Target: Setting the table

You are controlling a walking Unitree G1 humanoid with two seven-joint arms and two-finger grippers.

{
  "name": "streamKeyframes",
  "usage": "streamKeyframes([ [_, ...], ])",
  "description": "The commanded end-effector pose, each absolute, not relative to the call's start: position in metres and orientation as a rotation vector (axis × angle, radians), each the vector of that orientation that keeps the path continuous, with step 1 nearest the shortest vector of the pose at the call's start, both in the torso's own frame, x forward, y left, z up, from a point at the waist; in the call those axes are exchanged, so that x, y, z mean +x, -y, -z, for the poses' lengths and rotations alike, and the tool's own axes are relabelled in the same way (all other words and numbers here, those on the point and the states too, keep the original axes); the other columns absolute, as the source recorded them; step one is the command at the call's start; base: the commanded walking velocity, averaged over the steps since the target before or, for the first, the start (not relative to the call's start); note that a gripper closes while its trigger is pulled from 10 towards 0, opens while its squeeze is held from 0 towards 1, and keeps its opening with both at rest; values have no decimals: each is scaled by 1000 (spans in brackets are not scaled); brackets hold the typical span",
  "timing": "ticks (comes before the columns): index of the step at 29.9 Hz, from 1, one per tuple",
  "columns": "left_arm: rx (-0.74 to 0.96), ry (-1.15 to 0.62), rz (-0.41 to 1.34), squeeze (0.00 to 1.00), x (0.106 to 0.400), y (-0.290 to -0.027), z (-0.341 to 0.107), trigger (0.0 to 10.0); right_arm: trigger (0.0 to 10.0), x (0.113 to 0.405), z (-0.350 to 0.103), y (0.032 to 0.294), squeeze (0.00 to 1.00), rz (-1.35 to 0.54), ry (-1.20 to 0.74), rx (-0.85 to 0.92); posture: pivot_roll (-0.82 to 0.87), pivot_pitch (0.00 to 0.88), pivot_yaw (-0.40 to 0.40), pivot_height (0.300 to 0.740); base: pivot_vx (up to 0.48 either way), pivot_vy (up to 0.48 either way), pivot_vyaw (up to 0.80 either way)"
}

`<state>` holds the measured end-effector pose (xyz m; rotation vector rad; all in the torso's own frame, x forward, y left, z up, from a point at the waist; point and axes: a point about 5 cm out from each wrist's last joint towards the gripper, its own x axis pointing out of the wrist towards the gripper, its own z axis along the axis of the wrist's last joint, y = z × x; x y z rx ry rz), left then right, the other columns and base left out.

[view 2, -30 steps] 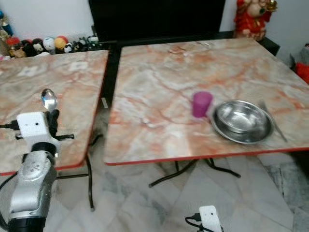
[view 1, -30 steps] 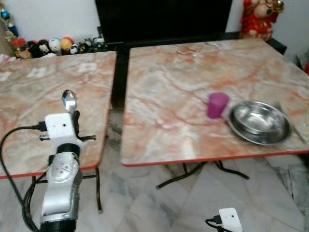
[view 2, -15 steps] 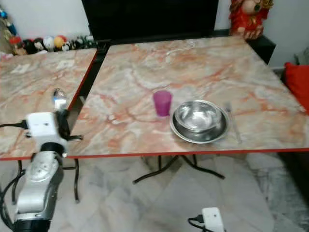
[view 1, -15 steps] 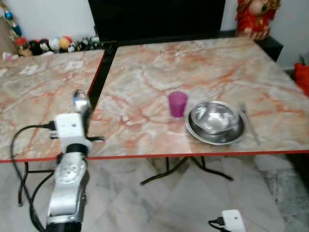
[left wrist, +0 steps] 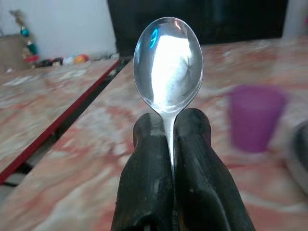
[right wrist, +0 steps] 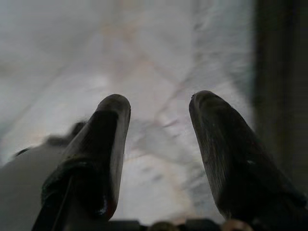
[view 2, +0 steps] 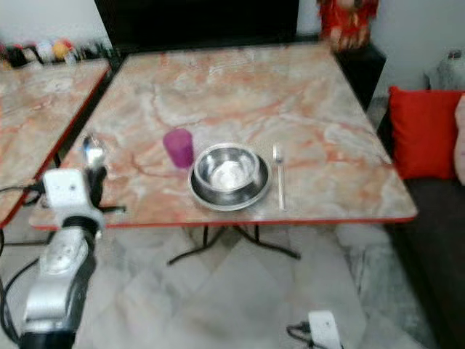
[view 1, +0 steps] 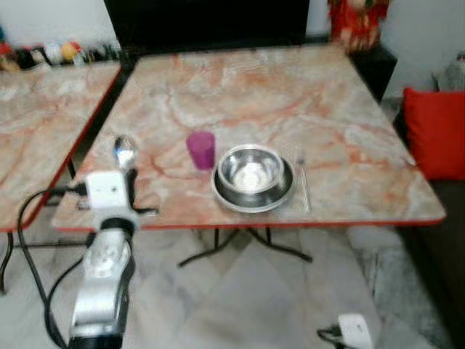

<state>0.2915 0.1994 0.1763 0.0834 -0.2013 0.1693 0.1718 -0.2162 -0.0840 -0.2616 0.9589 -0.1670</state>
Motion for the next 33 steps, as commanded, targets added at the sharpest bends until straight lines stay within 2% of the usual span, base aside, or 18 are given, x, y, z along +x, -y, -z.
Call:
streamKeyframes([
  [1, 100, 180, -192, 0, 289, -209, -175, 10000, 10000, 169, 88, 205, 0, 148, -971, -235, -54, 93, 68, 740, 0, -458, 0],
  [23, 98, 187, -147, 0, 289, -201, -177, 10000, 10000, 170, 87, 203, 0, 147, -967, -232, -55, 100, 72, 740, 0, -453, 0],
  [26, 88, 170, -74, 0, 291, -193, -174, 10000, 10000, 170, 87, 203, 0, 147, -967, -233, -54, 101, 71, 740, 0, 0, 0],
  [33, 43, 173, -25, 0, 289, -185, -173, 10000, 10000, 170, 87, 203, 0, 146, -967, -232, -55, 105, 68, 740, 0, 0, 0],
])
